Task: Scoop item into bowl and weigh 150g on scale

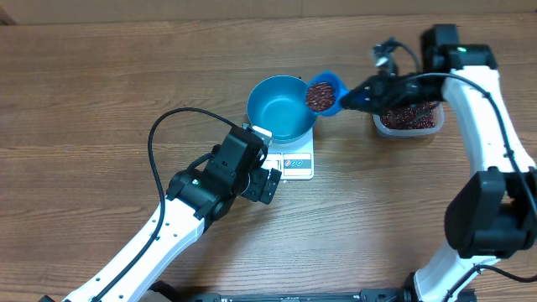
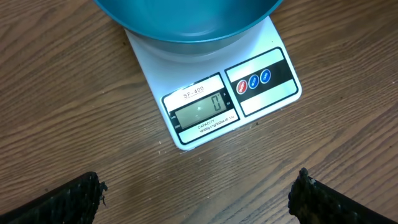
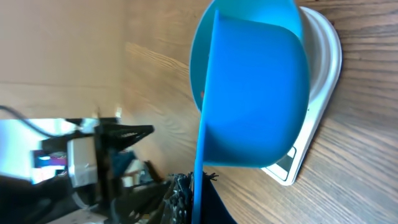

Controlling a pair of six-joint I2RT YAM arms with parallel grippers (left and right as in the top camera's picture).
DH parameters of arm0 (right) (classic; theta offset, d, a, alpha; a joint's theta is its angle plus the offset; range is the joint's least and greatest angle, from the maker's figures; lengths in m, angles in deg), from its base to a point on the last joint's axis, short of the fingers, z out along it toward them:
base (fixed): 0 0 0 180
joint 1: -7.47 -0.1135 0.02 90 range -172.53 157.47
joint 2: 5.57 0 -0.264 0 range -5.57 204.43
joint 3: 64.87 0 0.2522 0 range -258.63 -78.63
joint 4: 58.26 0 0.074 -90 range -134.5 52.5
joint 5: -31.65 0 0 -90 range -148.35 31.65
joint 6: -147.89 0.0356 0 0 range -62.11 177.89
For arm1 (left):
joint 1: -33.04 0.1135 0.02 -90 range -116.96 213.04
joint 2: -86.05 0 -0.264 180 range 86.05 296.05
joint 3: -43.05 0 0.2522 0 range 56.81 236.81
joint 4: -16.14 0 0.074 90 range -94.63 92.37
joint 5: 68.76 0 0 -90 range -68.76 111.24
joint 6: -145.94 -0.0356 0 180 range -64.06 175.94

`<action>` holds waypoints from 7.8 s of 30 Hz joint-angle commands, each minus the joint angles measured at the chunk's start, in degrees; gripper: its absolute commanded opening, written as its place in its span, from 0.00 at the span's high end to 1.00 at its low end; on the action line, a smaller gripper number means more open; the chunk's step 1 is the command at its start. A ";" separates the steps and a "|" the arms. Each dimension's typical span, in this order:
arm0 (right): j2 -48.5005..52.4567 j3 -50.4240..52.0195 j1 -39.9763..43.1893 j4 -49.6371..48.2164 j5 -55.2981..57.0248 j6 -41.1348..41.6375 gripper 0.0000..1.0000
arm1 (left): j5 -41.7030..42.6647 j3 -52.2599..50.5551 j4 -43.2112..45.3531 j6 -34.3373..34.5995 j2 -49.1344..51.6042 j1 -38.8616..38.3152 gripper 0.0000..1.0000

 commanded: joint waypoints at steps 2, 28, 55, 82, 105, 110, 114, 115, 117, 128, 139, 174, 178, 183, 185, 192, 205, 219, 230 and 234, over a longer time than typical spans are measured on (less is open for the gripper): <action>-2.95 -3.85 -5.46 -2.14 10.58 7.61 0.96 | 0.68 -0.48 0.02 -0.42 0.31 0.20 0.00; -2.95 -4.24 -28.94 -14.53 54.05 16.59 0.96 | 0.68 -0.48 0.02 -0.42 0.31 0.22 0.00; -2.95 -4.24 -41.72 -17.62 85.13 15.15 0.96 | 0.68 -0.48 0.02 -0.42 0.31 0.20 0.00; -14.60 -4.24 -23.32 -14.93 45.31 12.68 0.96 | 0.68 -0.48 0.02 -0.42 0.31 0.20 0.01; -21.16 -4.22 -3.61 -4.33 30.95 5.79 0.96 | 0.24 -0.48 -0.13 -0.79 0.28 0.22 0.00; -21.14 -4.22 -0.11 -3.41 27.47 4.33 0.96 | 0.26 -0.48 -0.26 -1.29 -0.52 0.20 0.01; -21.14 -4.22 3.04 -3.02 26.56 4.31 0.96 | 0.02 -0.48 -1.11 -1.29 -3.34 0.20 0.00; -21.14 -4.22 3.61 -2.97 26.32 4.28 0.96 | -0.13 -0.48 -1.40 -1.29 -4.37 0.20 0.01; -21.14 -4.22 4.76 -2.89 26.16 4.28 0.96 | -0.48 -0.48 -1.88 -1.27 -6.51 0.17 0.00; -21.14 -4.22 6.12 -2.86 25.77 4.33 0.96 | -4.90 -6.73 -0.44 0.66 -15.89 -4.24 0.00; -21.14 -4.22 6.12 -2.54 25.79 4.31 0.96 | -4.22 -13.42 2.86 2.58 -21.79 -6.23 0.01; -21.14 -4.17 6.12 -1.44 26.25 2.80 0.96 | -8.81 -13.60 5.66 2.60 -15.45 -6.16 0.00; -21.14 -4.17 6.12 -1.46 26.27 2.80 0.96 | -8.79 -13.60 6.12 2.62 -15.45 -6.16 0.00; -21.14 -4.17 6.12 -1.44 26.47 2.80 0.96 | -8.79 -13.60 6.34 2.71 -15.45 -6.16 0.00; -21.14 -4.17 6.12 -1.44 26.47 2.80 0.96 | -8.79 -13.60 6.34 2.80 -15.45 -6.16 0.01; -21.14 -4.17 6.12 -1.44 26.47 2.80 0.96 | -8.79 -13.60 6.84 2.82 -15.45 -6.16 0.00; -21.14 -4.17 6.12 -1.20 27.30 2.82 0.96 | -8.79 -13.60 6.93 2.80 -15.45 -6.16 0.01; -21.14 -4.17 6.12 -0.22 29.07 2.82 0.96 | -8.79 -13.60 6.93 2.80 -15.45 -6.16 0.00; -21.14 -4.15 6.12 0.13 45.24 -3.50 0.96 | -8.79 -13.60 6.93 2.80 -15.45 -6.16 0.00; -20.44 -4.09 6.12 0.00 50.42 -10.80 0.96 | -8.79 -13.60 6.93 2.80 -15.45 -6.16 0.00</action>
